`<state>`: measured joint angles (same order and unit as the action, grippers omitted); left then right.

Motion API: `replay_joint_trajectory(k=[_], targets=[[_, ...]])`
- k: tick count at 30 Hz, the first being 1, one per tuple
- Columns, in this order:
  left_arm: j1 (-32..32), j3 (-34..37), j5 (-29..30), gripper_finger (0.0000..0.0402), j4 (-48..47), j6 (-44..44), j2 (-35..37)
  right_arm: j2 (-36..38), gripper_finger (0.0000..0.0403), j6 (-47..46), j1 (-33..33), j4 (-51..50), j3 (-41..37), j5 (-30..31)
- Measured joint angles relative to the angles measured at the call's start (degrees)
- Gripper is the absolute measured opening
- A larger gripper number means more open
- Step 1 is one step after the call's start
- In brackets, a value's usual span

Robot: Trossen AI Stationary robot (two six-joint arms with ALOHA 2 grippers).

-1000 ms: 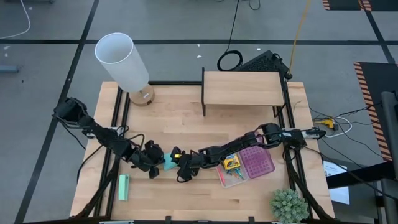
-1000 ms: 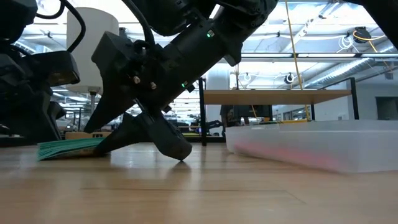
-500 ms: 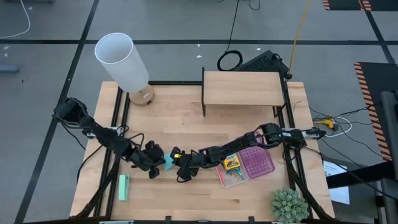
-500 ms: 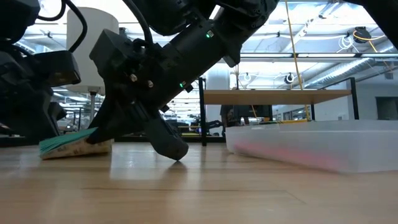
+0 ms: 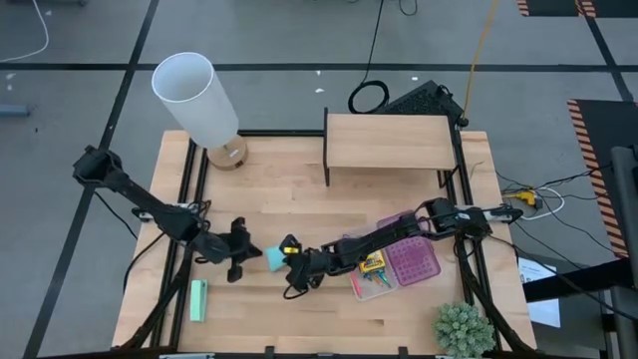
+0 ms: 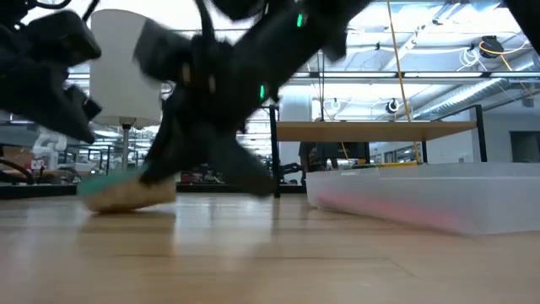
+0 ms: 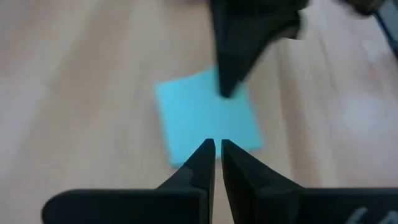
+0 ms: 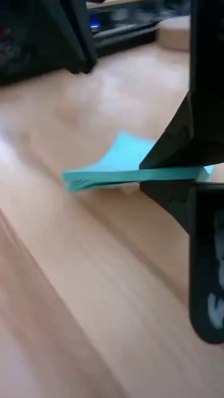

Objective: Pack school essentials
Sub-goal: Put the blue sticky notes into the purple supply box

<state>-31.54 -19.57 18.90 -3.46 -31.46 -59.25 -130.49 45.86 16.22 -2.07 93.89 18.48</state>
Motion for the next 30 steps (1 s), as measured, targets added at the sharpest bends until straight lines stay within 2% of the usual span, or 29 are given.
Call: replay_joint_trajectory(k=[5, 7, 11, 16, 21, 25, 30], targets=[[0.0, 0.0, 9.4, 0.003, -0.8, 7.4, 4.8, 4.8, 0.0011, -10.3, 2.3, -5.9, 0.2, 5.2], [0.1, 0.0, 10.9, 0.003, -0.8, 8.5, 5.6, 6.9, 0.0011, -13.9, 3.5, -8.5, 0.2, 6.1], [0.0, 0.0, 11.2, 0.003, -0.7, 7.5, 5.5, 11.8, 0.0011, -20.8, 6.0, -13.3, 0.2, 8.6], [-1.6, -0.1, 11.4, 0.003, 1.8, 4.7, 4.0, 17.3, 0.0011, -28.3, 8.8, -20.7, 0.2, 8.8], [-3.5, -0.1, 11.3, 0.0031, 8.7, 5.8, 1.1, 22.8, 0.0011, -34.4, 11.9, -29.9, 0.2, 16.0], [-3.9, -0.2, 11.2, 0.0031, 13.5, 7.1, -1.6, 26.7, 0.0011, -38.7, 14.0, -35.1, -1.7, 20.2], [-3.8, -0.2, 11.2, 0.0031, 16.4, 7.0, -4.6, 32.4, 0.0011, -42.3, 15.8, -37.2, -6.6, 20.6]])
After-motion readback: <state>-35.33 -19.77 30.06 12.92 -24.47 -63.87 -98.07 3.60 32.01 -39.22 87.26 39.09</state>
